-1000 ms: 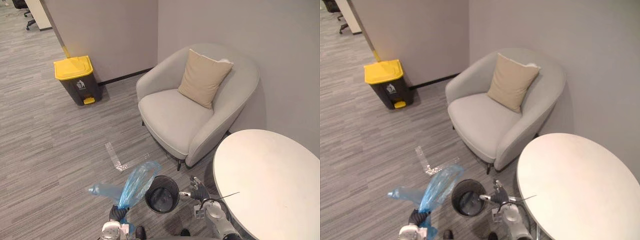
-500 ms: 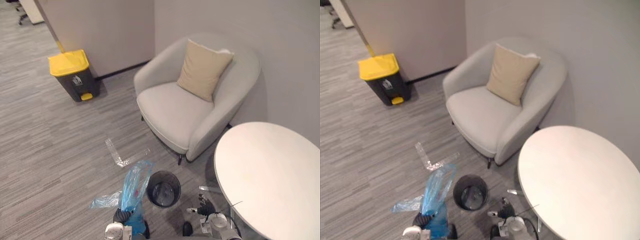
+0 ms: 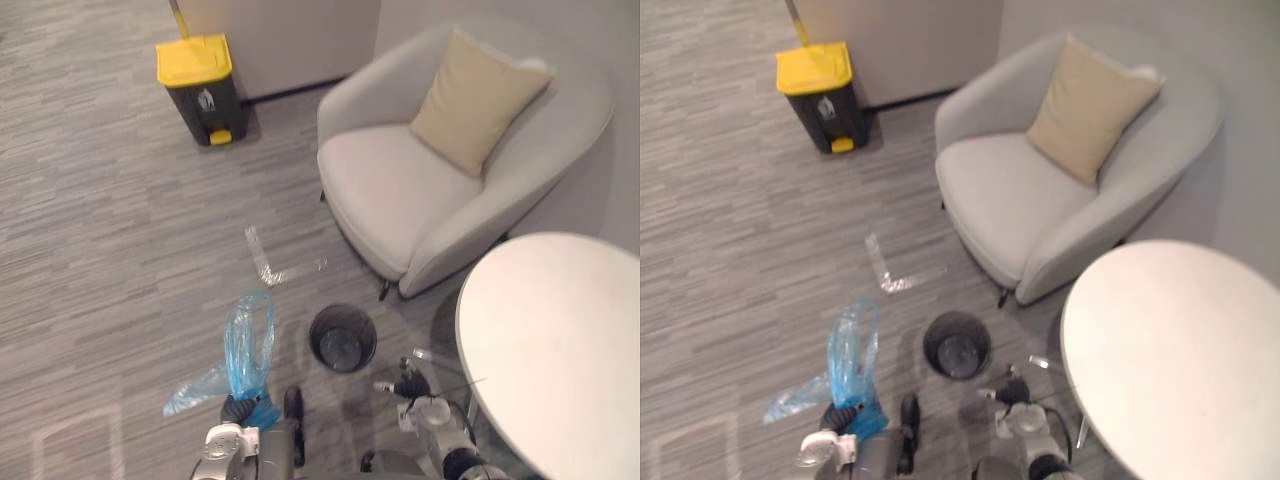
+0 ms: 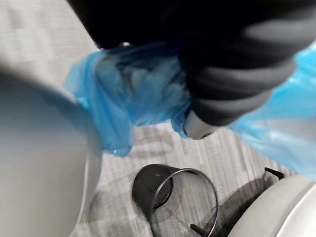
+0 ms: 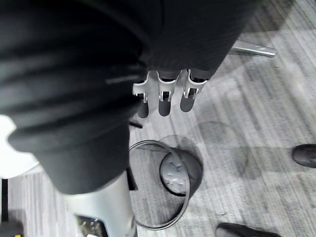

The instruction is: Gather rubbish on tea table into small bin, then transfer packed bag to large trash can.

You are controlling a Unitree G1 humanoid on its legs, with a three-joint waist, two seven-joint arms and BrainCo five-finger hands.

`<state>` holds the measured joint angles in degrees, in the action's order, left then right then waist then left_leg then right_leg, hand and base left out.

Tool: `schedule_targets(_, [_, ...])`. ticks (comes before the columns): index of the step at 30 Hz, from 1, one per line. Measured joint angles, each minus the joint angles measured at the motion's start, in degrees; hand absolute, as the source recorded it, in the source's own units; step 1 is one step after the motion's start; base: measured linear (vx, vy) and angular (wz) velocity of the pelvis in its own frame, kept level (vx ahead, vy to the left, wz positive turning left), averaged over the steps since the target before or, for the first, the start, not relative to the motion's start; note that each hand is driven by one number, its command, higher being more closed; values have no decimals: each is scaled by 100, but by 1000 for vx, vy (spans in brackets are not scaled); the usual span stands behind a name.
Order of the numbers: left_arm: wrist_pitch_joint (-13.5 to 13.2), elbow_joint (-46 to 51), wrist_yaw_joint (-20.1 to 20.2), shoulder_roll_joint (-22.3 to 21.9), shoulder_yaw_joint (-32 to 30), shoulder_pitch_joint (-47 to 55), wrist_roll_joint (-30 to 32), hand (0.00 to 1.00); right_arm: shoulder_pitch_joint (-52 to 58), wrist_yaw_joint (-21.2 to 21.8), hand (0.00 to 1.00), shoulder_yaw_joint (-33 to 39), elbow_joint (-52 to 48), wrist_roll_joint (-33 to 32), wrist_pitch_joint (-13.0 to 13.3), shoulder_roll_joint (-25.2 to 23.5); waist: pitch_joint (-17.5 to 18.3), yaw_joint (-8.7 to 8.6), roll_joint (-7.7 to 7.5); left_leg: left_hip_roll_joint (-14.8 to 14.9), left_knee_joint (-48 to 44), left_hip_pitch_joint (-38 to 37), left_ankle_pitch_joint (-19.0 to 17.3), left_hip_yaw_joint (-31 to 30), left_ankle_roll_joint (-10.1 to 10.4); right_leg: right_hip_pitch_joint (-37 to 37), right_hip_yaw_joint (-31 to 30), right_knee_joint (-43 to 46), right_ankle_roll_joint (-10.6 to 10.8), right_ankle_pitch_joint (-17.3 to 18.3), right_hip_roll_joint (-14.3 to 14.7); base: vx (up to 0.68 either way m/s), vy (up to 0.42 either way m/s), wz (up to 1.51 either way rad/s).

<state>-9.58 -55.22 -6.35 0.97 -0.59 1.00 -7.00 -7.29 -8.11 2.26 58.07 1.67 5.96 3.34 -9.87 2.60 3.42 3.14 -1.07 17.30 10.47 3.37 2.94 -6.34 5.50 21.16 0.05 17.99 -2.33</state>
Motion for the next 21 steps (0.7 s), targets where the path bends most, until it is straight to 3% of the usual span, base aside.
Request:
schedule_targets(1, [-2, 10, -4, 18, -13, 2, 2, 100, 72, -20, 0, 98, -1, 3, 0, -140, 19, -6, -125, 31, 4, 66, -466, 286, 225, -35, 222, -165, -91, -80, -138, -259, -48, 44])
schedule_targets(2, [-27, 74, 2, 54, -5, -64, 11, 100, 68, -70, 0, 187, -12, 9, -1, -177, -60, -32, -249, 18, -495, 140, -563, 554, 19, -78, 294, -253, -96, -225, -309, -231, -36, 42])
schedule_targets(4, [-29, 62, -1, 5, 4, -72, 15, 100, 128, -97, 0, 205, -11, 20, -3, -82, -56, -56, -277, 65, -1398, 129, -838, 728, -75, -111, 380, -394, -47, -407, -454, -133, 27, 31])
schedule_targets(5, [-25, -12, -1, -50, 14, -55, 14, 100, 174, -99, 0, 206, -9, 47, -4, 35, 13, -75, -211, 257, -1879, 21, -1301, 965, -50, -191, 518, -450, -10, -548, -495, -96, 93, 33])
schedule_targets(7, [-12, -99, -3, -62, 15, -69, 13, 100, 187, -101, 0, 224, 7, 63, -21, 109, 81, -158, -80, 554, -2000, -188, -1711, 1386, -8, -257, 733, -476, 72, -640, -533, -79, 171, 60])
schedule_targets(10, [-6, -177, -6, 18, 73, -37, 16, 100, 241, -96, 0, 394, 20, 68, -61, 78, 102, -209, -132, 394, -1353, -434, -1679, 1576, 18, -18, 1026, -823, 308, -823, -562, -72, 191, 61])
schedule_targets(12, [6, -169, -7, 221, 244, 18, 27, 100, 268, -96, 0, 412, 25, 73, -68, -37, 156, -204, -288, 57, -645, -637, -1286, 1396, -47, 171, 1206, -1239, 431, -1063, -678, -92, 170, 57])
schedule_targets(17, [19, -179, 0, 389, 269, 155, 91, 100, 207, -92, 0, 390, 171, 134, -116, -109, 159, -188, -293, -259, -101, -830, -907, 1160, -286, 330, 1388, -1368, 556, -1127, -841, -121, 111, 30])
schedule_targets(19, [30, -172, 17, 389, 256, 188, 151, 100, 274, -92, 0, 425, 178, 232, -130, -108, 145, -193, -318, -368, -120, -821, -959, 1084, -302, 351, 1519, -1295, 661, -1002, -908, -90, 100, 43])
schedule_targets(20, [39, -170, 36, 412, 170, 175, 206, 100, 341, -89, 0, 437, 193, 250, -146, -131, 151, -222, -470, -471, -266, -747, -1134, 1051, -426, 271, 1579, -1150, 743, -844, -1099, -27, 157, 46])
schedule_targets(21, [40, -151, 46, 472, 94, 129, 248, 100, 394, -84, 0, 450, 202, 253, -148, -137, 141, -227, -566, -487, -1521, -438, -1609, 1149, -677, 220, 1593, -734, 922, -664, -1294, 60, 157, 56])
